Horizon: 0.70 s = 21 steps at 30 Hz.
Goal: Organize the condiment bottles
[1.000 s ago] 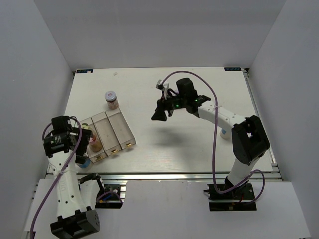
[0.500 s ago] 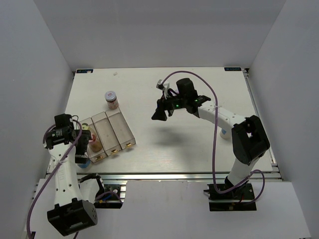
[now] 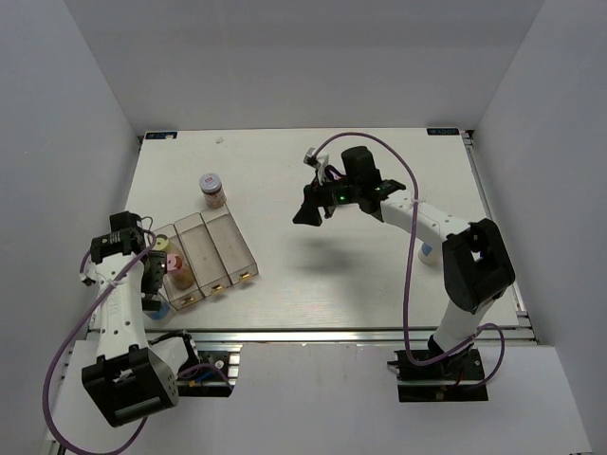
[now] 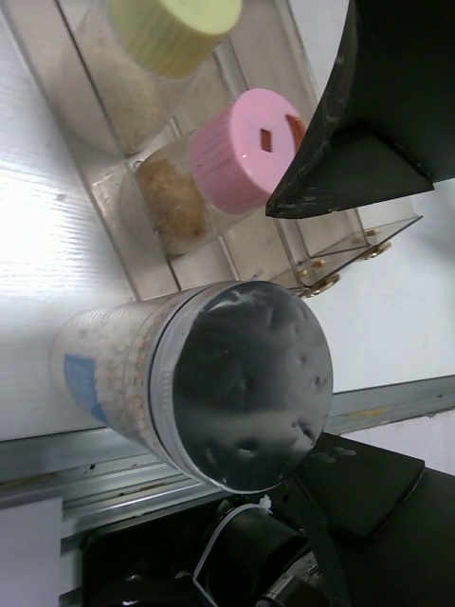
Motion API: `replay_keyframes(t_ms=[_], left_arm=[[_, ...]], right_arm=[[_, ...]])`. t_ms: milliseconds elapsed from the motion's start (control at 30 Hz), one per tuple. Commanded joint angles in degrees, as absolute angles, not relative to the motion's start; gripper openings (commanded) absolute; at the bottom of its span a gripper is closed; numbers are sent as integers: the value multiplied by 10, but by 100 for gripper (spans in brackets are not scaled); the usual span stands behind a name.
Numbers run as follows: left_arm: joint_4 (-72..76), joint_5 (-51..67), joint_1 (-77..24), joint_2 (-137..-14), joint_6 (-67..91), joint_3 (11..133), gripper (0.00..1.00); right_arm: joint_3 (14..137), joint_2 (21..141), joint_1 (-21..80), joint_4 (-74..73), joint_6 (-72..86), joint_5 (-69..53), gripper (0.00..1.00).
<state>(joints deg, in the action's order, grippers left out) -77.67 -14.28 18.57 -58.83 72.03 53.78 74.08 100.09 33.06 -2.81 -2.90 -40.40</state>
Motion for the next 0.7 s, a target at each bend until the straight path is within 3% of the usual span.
replay_keyframes(t_ms=[0,667], left_arm=[[-809,-190,185,-592,734,555,98],[-810,-278,185,-623,734,564,96]], right_arm=[[733,1001,324,-6,-23,-402,70],[731,1007,309,-6,-21,-398,70]])
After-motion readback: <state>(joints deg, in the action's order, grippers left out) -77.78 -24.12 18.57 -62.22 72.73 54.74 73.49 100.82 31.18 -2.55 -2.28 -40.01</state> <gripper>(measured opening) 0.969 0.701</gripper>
